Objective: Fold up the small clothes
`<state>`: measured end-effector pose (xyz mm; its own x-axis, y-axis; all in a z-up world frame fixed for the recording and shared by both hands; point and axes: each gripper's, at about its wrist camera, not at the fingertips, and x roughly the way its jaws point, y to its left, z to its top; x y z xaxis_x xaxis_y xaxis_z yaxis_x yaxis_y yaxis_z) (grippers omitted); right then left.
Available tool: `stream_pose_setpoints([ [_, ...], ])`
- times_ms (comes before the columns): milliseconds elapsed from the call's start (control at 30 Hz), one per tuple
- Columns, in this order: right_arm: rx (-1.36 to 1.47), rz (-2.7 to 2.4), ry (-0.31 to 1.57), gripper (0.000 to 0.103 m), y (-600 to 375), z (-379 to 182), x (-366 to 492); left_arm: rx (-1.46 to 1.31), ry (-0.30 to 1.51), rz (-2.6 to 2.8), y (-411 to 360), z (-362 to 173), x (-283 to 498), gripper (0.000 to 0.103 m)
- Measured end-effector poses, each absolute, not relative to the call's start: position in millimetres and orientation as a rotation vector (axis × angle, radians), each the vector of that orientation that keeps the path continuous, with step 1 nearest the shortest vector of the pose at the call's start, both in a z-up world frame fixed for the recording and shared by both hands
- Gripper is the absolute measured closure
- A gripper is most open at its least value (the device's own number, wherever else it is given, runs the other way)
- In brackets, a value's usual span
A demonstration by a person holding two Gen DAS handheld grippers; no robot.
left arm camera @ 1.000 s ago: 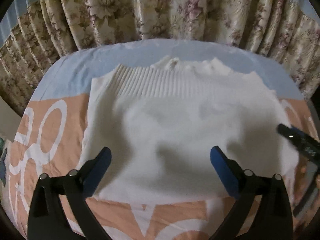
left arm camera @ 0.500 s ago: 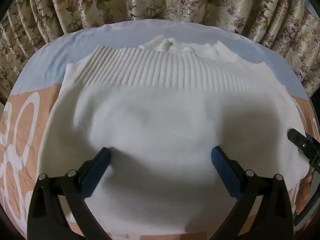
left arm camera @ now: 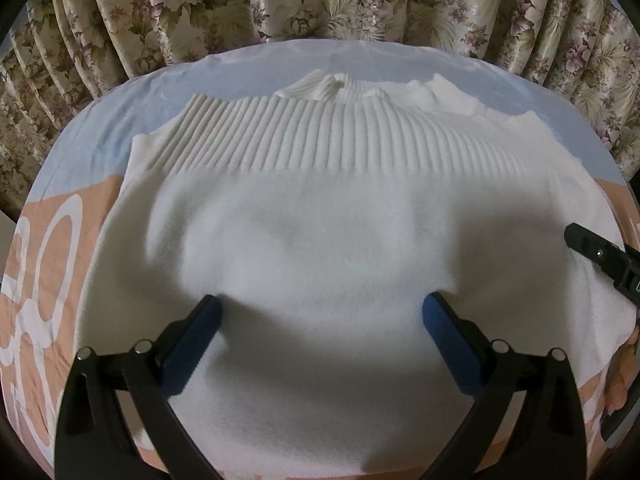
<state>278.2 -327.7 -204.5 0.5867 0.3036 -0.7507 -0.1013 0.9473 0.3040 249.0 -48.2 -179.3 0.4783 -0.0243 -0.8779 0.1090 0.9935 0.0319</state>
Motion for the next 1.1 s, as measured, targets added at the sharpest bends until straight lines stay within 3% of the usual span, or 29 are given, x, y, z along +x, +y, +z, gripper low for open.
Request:
stream_pose_setpoints([
  [100, 0.293, 0.265, 0.927, 0.071, -334, -205, 279, 0.093, 1.068, -0.078, -48, -180, 249, 0.001],
  [300, 0.25, 0.253, 0.928, 0.078, -325, -197, 278, 0.094, 1.067, -0.079, -47, -181, 249, 0.001],
  [900, 0.092, 0.13, 0.92, 0.082, -284, -167, 280, 0.092, 1.062, -0.092, -43, -178, 248, 0.001],
  [1100, 0.081, 0.132, 0.882, 0.085, -260, -144, 277, 0.064, 1.038, -0.098, -4, -154, 237, 0.001],
])
